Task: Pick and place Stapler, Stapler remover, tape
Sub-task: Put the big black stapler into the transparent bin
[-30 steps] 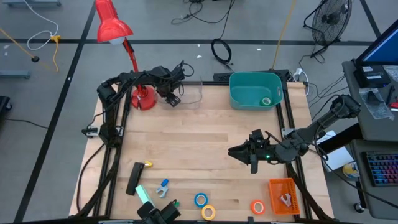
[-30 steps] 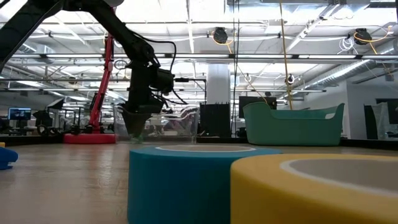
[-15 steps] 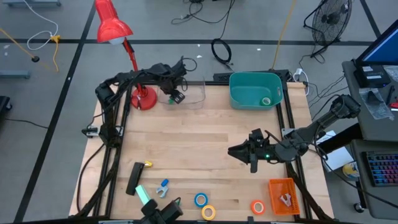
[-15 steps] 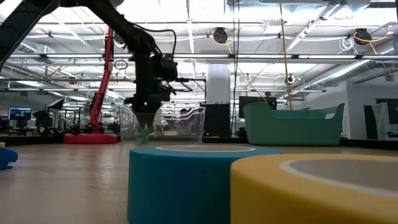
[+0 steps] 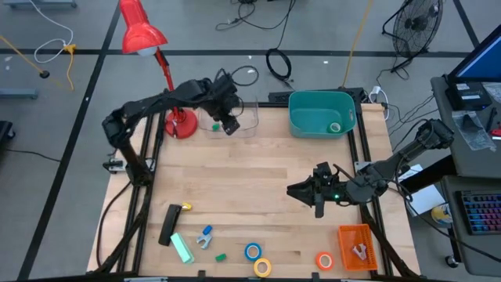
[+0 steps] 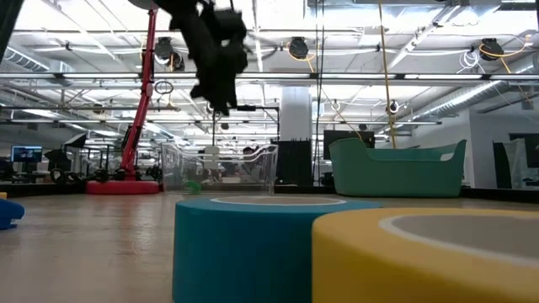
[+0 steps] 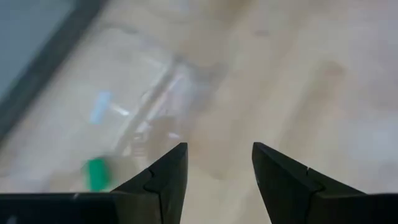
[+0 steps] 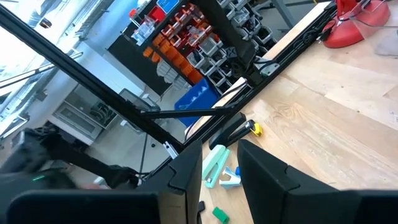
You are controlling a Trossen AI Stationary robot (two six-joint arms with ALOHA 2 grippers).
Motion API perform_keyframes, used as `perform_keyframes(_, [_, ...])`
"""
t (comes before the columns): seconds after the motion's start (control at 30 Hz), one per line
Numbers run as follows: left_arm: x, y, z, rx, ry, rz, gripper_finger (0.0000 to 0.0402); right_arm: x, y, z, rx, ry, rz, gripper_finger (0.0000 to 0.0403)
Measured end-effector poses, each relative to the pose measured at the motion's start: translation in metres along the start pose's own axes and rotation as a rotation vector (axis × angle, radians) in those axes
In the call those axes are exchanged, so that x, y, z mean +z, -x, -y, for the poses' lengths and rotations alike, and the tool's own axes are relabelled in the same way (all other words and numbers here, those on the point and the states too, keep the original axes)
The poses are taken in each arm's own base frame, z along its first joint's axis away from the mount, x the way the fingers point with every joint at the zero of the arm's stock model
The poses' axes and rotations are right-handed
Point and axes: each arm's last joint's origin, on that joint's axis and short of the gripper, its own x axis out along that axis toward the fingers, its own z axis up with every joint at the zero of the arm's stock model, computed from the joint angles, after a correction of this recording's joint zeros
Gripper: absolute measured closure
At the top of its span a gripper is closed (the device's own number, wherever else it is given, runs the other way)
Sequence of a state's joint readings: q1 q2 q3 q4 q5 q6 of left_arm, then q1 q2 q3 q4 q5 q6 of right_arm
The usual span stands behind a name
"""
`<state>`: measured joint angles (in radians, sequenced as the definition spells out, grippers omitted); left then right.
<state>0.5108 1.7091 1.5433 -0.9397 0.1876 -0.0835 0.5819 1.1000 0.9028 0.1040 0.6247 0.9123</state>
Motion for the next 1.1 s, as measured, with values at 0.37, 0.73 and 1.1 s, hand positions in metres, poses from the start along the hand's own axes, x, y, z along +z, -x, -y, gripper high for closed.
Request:
perform_keyframes(0.37, [-0.044, 0.024, 0.142, -0.168, -0.119, 0.004, 0.0218, -0.001, 0.001, -0.001, 0.018, -0.001, -0.026, 0.0307])
perform_keyframes(0.73, [-0.102, 0.032, 0.233, -0.113, 0.142, 0.100, 0.0218, -0.006, 0.001, -0.004, 0.141, -0.008, -0.192, 0.0307])
perform_keyframes(1.1, [-0.175, 0.024, 0.257, 0.179, 0.401, -0.088, 0.0218, -0.010, 0.004, -0.008, 0.207, 0.010, -0.262, 0.0307])
